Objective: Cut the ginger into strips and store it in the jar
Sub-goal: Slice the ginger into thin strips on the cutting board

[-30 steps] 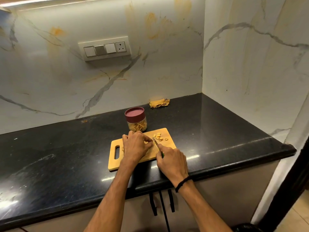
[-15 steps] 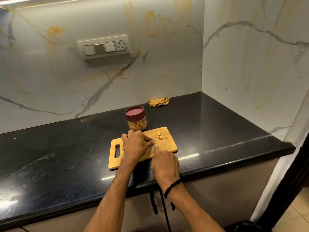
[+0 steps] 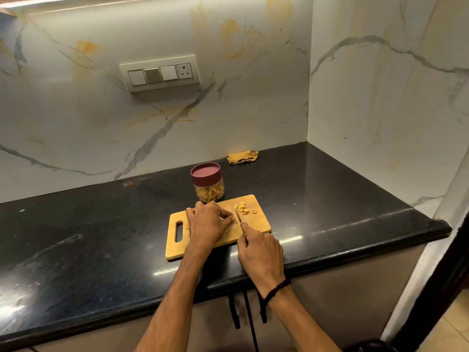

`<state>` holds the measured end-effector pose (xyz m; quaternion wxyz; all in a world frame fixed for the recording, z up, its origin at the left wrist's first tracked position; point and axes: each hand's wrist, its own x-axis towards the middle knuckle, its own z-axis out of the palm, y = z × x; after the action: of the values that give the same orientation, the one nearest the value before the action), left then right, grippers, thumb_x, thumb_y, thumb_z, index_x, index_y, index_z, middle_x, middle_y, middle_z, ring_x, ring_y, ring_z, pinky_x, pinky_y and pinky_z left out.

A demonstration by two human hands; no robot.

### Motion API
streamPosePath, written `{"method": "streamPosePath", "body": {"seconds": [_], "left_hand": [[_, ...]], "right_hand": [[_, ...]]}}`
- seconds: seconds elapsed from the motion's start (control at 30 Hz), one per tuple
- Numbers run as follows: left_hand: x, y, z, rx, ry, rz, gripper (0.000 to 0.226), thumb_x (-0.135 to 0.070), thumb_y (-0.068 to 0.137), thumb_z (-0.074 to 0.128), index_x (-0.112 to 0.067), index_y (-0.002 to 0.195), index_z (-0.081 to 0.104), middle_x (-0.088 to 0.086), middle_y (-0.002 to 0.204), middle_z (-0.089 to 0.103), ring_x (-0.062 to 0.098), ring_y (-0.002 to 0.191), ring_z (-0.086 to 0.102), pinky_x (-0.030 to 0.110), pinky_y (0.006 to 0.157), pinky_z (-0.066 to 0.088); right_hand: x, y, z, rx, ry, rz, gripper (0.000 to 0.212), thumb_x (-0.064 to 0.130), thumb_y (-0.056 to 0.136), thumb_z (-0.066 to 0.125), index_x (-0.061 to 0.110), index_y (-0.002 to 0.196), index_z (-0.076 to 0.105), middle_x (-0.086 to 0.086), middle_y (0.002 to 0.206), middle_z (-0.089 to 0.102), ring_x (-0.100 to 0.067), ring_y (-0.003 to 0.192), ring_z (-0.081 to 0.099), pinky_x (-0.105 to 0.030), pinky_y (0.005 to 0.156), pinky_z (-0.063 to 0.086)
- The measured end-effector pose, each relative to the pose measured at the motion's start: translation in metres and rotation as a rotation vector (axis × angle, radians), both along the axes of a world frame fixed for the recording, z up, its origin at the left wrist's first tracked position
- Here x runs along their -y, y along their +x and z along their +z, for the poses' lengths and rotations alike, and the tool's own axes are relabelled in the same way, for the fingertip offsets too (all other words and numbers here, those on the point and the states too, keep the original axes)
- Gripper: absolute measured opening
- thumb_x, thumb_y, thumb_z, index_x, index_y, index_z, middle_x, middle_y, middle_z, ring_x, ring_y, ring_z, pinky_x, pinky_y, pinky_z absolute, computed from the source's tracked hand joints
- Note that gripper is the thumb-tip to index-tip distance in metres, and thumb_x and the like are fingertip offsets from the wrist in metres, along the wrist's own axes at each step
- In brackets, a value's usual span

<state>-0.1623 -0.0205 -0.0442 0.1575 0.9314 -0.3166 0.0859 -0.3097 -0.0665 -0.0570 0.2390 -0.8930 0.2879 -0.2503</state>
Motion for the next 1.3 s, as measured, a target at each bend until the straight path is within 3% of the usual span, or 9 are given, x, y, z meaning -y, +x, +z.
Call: {"method": "streamPosePath", "body": {"seconds": [0.17,0.33,0.6,0.73,1.0,1.1,1.3], "left_hand": [[0.0,0.001,0.0,-0.014,-0.015,-0.001,0.024,-0.048,0.092,0.067,-0.037,0.11,0.075,-0.013,0.115,0.064,0.014,0.106,0.042,0.038,0.093,0.03],[0.0,0.001,0.001,-0.011,-0.001,0.001,0.023,-0.048,0.091,0.067,-0.038,0.111,0.075,-0.013,0.115,0.063,0.014,0.107,0.042,0.039,0.095,0.031],[0.001,0.003,0.0,0.002,0.021,0.026,0.025,-0.052,0.09,0.067,-0.038,0.109,0.076,-0.013,0.111,0.065,0.012,0.102,0.04,0.035,0.085,0.025],[0.001,0.002,-0.001,0.016,0.006,0.025,0.025,-0.052,0.09,0.067,-0.037,0.109,0.076,-0.012,0.111,0.065,0.013,0.102,0.042,0.035,0.086,0.026],[0.0,-0.001,-0.001,0.022,-0.018,0.018,0.025,-0.051,0.089,0.068,-0.036,0.107,0.077,-0.013,0.111,0.064,0.012,0.104,0.043,0.035,0.088,0.027],[-0.001,-0.001,0.0,-0.02,-0.017,0.01,0.024,-0.048,0.091,0.067,-0.036,0.109,0.076,-0.012,0.115,0.064,0.013,0.106,0.042,0.036,0.09,0.027],[-0.001,-0.001,0.002,-0.039,-0.003,0.016,0.023,-0.047,0.093,0.066,-0.038,0.111,0.075,-0.012,0.119,0.063,0.015,0.108,0.042,0.04,0.094,0.031]], "right_hand": [[0.003,0.008,0.001,-0.003,-0.018,0.023,0.042,0.033,0.103,0.037,0.033,0.144,0.045,0.002,0.087,0.067,-0.009,0.064,0.045,-0.019,0.062,0.035],[0.002,0.009,0.004,-0.031,-0.061,0.026,0.04,0.031,0.103,0.036,0.031,0.141,0.048,0.0,0.095,0.069,-0.014,0.079,0.061,-0.025,0.068,0.045],[-0.004,0.001,0.009,-0.16,-0.129,0.012,0.029,0.024,0.104,0.035,0.022,0.13,0.049,-0.003,0.097,0.064,-0.019,0.085,0.062,-0.026,0.063,0.034],[-0.008,-0.018,0.0,-0.14,-0.109,0.007,0.034,0.024,0.104,0.036,0.026,0.138,0.043,0.001,0.091,0.059,-0.012,0.074,0.048,-0.024,0.065,0.033],[0.0,-0.01,0.008,-0.032,-0.004,-0.017,0.04,0.036,0.103,0.038,0.034,0.143,0.042,0.003,0.102,0.067,-0.011,0.081,0.056,-0.022,0.07,0.043],[0.0,0.001,0.008,-0.021,0.019,0.01,0.041,0.036,0.103,0.038,0.034,0.144,0.043,0.003,0.102,0.068,-0.011,0.082,0.057,-0.02,0.067,0.038],[0.001,0.008,0.008,-0.038,0.02,0.014,0.042,0.035,0.104,0.037,0.033,0.146,0.041,0.001,0.102,0.069,-0.013,0.084,0.06,-0.025,0.076,0.049]]}}
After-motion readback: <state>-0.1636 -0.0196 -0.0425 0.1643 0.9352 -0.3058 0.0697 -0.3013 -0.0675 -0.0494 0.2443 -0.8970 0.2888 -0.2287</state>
